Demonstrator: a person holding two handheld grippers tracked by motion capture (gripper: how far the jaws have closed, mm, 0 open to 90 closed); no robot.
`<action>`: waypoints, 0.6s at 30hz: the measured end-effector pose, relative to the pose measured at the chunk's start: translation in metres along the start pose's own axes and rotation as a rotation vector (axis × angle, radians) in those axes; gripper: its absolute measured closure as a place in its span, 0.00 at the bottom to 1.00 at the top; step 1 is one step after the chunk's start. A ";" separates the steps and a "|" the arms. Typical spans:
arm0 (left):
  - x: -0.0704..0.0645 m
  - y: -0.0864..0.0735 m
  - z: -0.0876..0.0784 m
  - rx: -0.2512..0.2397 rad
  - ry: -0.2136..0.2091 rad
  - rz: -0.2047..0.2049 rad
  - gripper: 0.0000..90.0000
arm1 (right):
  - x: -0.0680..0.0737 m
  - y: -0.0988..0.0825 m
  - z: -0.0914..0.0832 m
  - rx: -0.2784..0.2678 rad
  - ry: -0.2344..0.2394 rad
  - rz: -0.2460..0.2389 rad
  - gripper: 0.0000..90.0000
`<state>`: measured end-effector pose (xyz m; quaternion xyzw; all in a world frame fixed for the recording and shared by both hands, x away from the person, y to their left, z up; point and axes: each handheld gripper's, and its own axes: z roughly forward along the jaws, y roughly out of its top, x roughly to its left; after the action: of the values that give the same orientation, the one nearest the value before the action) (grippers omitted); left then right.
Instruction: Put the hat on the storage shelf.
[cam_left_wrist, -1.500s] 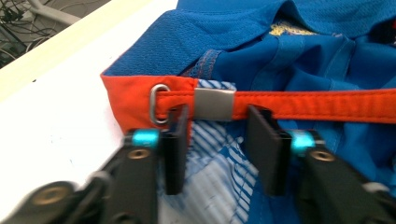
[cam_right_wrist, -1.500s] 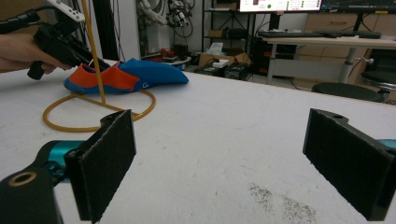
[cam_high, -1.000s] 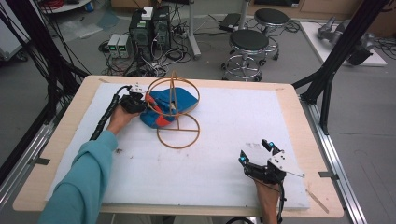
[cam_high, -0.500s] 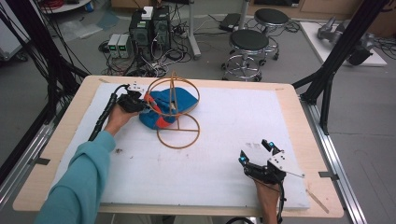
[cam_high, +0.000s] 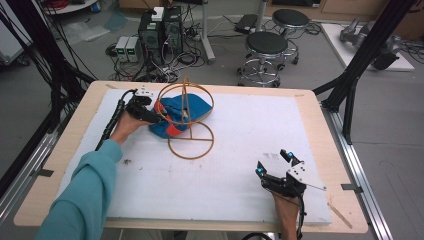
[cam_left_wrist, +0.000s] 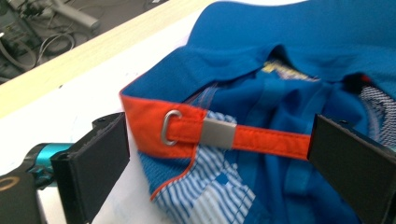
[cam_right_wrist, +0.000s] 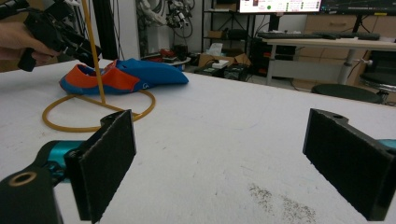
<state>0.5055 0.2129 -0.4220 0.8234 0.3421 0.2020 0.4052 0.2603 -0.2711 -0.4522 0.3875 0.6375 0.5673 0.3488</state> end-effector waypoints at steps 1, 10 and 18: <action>-0.001 0.001 0.000 -0.005 0.001 0.012 0.07 | 0.000 0.000 0.000 0.000 0.000 0.000 0.09; -0.002 -0.001 0.003 0.019 -0.003 0.022 0.07 | 0.000 0.000 0.000 0.001 -0.002 0.001 0.09; -0.007 -0.004 0.015 0.025 -0.014 0.063 0.11 | 0.000 0.000 0.000 0.002 -0.001 0.004 0.10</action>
<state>0.5082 0.2016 -0.4351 0.8401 0.3157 0.2047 0.3907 0.2602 -0.2710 -0.4522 0.3896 0.6372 0.5671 0.3473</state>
